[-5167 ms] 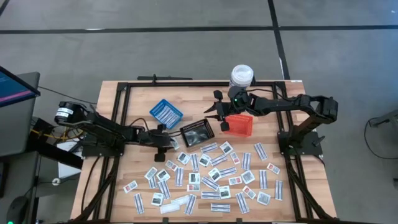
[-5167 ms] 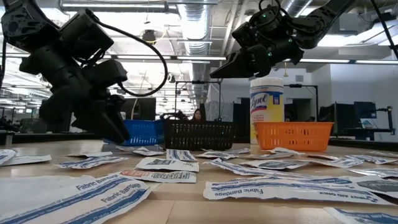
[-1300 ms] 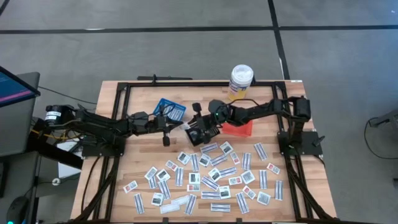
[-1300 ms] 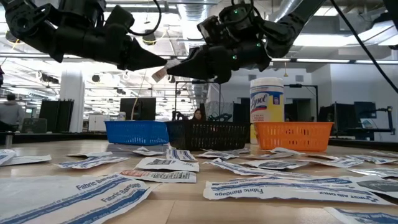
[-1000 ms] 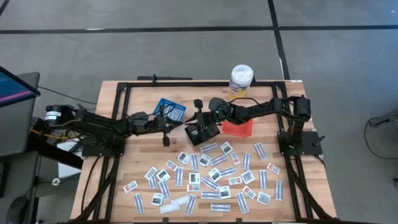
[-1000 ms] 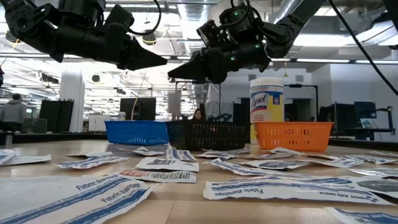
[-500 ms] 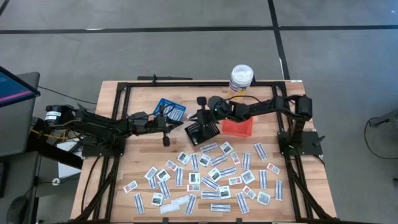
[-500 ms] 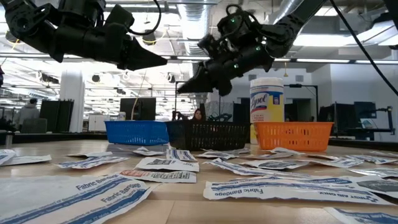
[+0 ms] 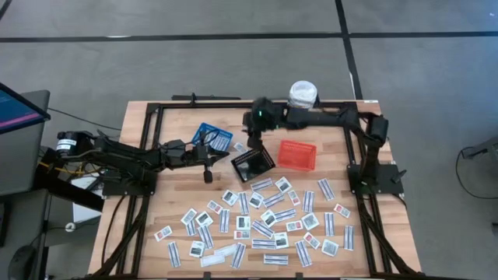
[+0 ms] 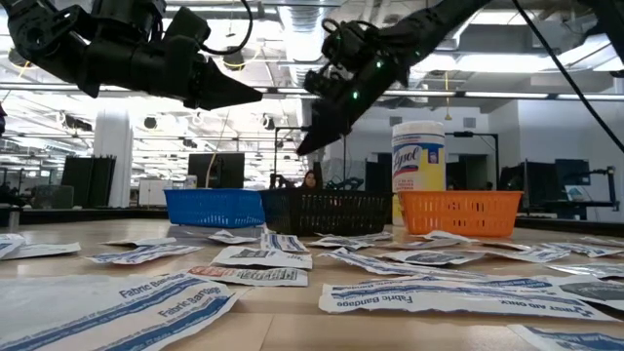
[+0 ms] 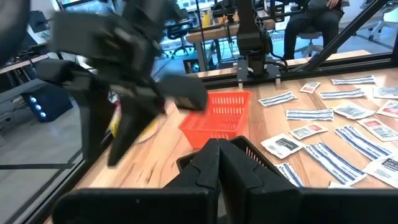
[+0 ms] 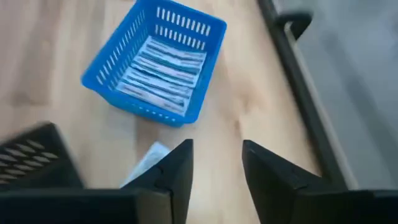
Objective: Pick & Place First Aid Supplies
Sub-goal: Put the ointment pack into the orange bin
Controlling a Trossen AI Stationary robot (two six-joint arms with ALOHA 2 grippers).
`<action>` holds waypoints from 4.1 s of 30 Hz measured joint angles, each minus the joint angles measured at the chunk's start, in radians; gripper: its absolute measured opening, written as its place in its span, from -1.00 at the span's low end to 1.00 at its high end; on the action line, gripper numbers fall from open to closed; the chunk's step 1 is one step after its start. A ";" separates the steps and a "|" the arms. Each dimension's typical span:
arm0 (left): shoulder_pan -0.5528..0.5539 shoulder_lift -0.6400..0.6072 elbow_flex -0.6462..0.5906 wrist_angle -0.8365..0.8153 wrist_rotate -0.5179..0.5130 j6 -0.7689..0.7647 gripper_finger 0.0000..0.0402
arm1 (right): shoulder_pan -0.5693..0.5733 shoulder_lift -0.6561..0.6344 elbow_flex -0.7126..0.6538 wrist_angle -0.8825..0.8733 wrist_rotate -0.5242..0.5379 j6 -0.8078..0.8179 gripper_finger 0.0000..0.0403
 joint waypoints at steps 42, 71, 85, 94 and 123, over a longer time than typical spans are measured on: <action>-0.003 -0.040 0.000 0.005 -0.001 0.020 -0.97 | 0.063 0.428 0.536 -0.592 -0.019 0.197 -0.41; 0.260 0.276 0.533 -0.780 0.137 0.297 -0.54 | 0.081 -0.357 -0.104 -0.337 0.130 0.217 -0.41; 0.384 0.638 0.912 -1.284 0.397 0.314 -0.54 | 0.087 -0.637 -0.396 -0.068 0.208 0.266 -0.41; 0.389 0.733 0.912 -1.253 0.391 0.367 -0.54 | 0.124 -0.577 -0.401 -0.077 0.202 0.265 -0.41; 0.383 0.750 0.899 -1.281 0.354 0.420 -0.96 | 0.150 -0.538 -0.402 -0.121 0.201 0.272 -0.41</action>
